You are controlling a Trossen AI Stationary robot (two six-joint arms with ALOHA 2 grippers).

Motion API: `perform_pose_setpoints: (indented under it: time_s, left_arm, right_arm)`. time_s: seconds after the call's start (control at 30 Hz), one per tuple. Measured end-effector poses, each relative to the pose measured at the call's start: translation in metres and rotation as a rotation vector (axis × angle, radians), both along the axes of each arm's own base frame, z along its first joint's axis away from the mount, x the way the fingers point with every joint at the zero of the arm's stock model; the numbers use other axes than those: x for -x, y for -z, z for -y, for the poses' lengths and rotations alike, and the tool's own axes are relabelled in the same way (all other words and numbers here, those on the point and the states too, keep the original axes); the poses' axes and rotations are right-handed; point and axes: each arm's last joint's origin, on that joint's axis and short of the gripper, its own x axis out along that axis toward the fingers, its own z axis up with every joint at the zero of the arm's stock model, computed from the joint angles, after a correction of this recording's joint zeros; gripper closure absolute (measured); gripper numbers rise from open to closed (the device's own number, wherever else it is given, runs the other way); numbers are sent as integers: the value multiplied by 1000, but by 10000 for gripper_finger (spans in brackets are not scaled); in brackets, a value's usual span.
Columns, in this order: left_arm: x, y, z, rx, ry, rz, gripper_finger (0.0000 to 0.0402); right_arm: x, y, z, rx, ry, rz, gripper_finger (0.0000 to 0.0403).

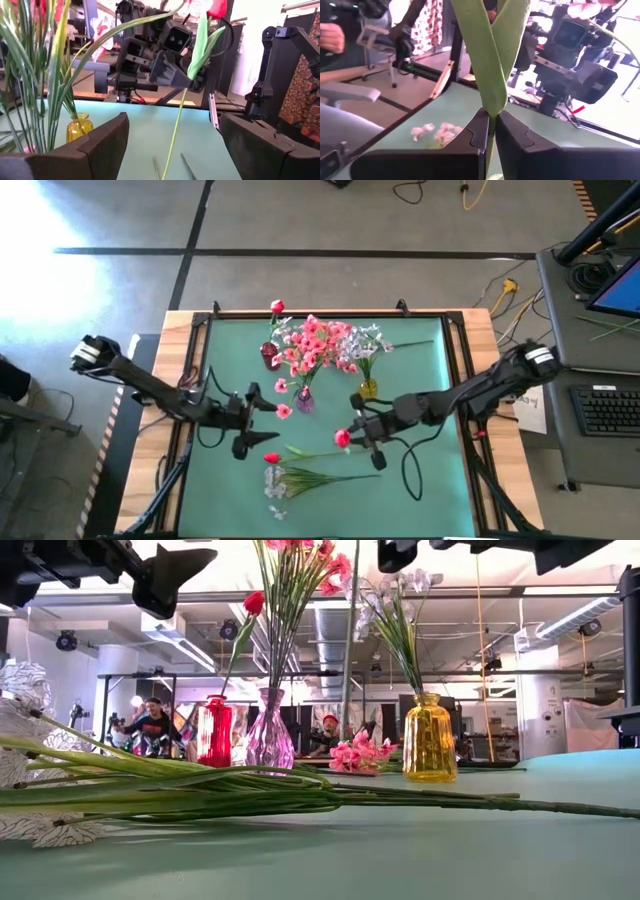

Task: Sort flowers into vase by color
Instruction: Put the right red flower into the red vase

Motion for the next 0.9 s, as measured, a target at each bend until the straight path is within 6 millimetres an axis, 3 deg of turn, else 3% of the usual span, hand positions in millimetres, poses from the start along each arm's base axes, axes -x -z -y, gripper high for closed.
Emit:
perform_pose_setpoints:
  time_s: [0.17, 0.6, 0.9]
  left_arm:
    - [-5, 1, 2, -19, -6, 50, 103]
    - [-15, 13, 9, -26, 1, 59, 103]
    - [-24, 10, 17, -49, 122, 65, 103]
  right_arm:
    - [-11, -1, -3, -6, 22, 28, 385]
    - [-69, -16, -20, 42, 27, -5, 385]
    - [-98, -22, -26, 111, 98, -48, 385]
